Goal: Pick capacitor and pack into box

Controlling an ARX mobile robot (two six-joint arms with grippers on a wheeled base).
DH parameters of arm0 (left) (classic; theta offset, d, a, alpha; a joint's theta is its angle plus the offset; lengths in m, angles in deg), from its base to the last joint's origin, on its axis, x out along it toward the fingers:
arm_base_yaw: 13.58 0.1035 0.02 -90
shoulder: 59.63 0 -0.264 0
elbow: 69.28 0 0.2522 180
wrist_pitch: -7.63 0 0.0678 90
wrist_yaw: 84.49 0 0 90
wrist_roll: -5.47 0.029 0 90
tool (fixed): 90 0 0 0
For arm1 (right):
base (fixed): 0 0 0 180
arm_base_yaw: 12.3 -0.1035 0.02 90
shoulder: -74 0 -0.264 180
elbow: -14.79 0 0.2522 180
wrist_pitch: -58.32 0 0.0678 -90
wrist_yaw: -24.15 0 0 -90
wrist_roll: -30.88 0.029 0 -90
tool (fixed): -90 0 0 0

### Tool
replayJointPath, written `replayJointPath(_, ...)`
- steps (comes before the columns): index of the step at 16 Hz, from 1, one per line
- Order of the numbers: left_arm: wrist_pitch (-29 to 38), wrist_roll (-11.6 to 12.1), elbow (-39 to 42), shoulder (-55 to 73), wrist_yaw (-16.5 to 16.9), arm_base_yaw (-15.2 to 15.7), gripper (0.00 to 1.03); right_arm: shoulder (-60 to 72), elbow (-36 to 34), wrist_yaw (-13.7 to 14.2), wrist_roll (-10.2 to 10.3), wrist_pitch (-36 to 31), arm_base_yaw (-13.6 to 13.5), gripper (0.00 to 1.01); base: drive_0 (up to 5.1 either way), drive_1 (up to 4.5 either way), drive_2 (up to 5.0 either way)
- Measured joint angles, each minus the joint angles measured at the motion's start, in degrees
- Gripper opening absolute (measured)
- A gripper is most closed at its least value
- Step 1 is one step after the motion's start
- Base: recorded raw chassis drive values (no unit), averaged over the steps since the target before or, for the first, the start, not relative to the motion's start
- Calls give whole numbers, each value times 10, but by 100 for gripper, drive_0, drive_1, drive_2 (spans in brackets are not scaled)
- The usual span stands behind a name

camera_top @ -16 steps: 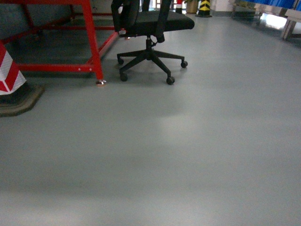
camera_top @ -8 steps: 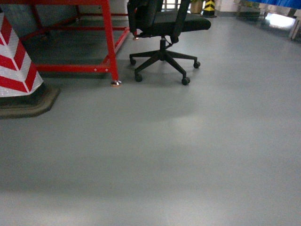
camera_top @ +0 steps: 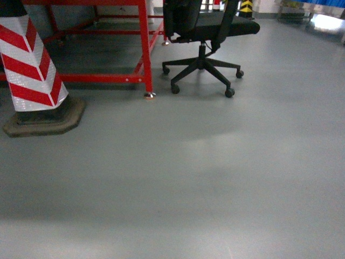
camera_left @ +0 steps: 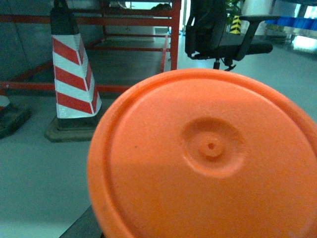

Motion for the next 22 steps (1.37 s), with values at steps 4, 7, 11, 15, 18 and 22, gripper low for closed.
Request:
replayJointPath(4,1,0,0,0,-1,0,44,0,0,0,0,-2,0,98,-504,241,241)
replayJointPath(7,1,0,0,0,0,0,44,0,0,0,0,-1,0,98,-505,241,241)
replayJointPath(11,1,0,0,0,0,0,44,0,0,0,0,-2,0,98,-507,238,238)
replayJointPath(15,1,0,0,0,1,0,44,0,0,0,0,1,0,98,-501,245,245)
replayJointPath(18,3,0,0,0,0,0,44,0,0,0,0,0,0,98,-500,246,246)
replayJointPath(22,1,0,0,0,0,0,44,0,0,0,0,-2,0,98,-498,248,248)
